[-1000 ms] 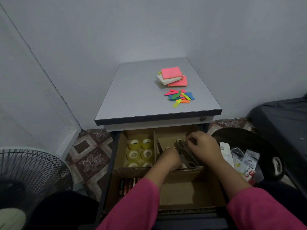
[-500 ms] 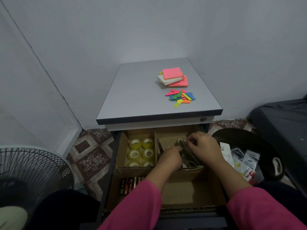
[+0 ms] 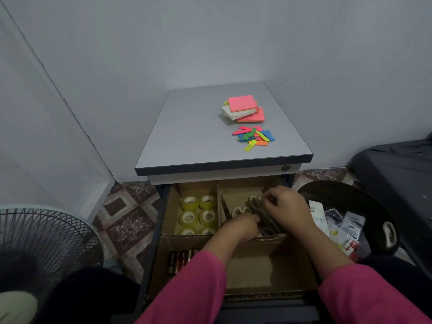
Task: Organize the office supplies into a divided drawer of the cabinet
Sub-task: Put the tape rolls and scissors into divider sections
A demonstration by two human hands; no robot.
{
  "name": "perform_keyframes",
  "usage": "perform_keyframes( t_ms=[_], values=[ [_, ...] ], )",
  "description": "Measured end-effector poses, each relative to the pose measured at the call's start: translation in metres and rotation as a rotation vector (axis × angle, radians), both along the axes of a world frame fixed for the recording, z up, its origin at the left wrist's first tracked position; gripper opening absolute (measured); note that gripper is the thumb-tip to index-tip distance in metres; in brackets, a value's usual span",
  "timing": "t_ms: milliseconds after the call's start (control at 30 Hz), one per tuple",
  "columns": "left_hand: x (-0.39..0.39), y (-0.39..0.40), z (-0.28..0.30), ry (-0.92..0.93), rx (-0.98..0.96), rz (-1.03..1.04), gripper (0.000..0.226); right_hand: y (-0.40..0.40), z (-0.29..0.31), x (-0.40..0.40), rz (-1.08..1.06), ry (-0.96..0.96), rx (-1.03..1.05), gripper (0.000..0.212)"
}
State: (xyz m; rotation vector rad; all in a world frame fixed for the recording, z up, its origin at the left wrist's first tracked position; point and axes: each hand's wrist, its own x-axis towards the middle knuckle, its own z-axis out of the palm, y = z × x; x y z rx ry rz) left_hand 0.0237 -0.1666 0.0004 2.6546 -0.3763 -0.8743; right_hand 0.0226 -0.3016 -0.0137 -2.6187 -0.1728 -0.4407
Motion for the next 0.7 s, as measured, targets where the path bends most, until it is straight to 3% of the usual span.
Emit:
perform_keyframes(
  t_ms=[233, 433, 700],
  values=[
    [-0.0009, 0.0003, -0.0001, -0.020, -0.034, 0.036, 0.036, -0.0003, -0.0013, 0.0012, 0.002, -0.004, 0.006, 0.013],
    [-0.0027, 0.0034, -0.0011, -0.153, -0.125, 0.193, 0.029, -0.0003, -0.0012, 0.0008, -0.001, -0.002, -0.008, 0.013],
    [-0.0049, 0.0050, 0.0022, -0.154, -0.156, 0.319, 0.018, 0.0008, 0.0011, -0.0009, -0.005, -0.002, -0.015, 0.013]
  ],
)
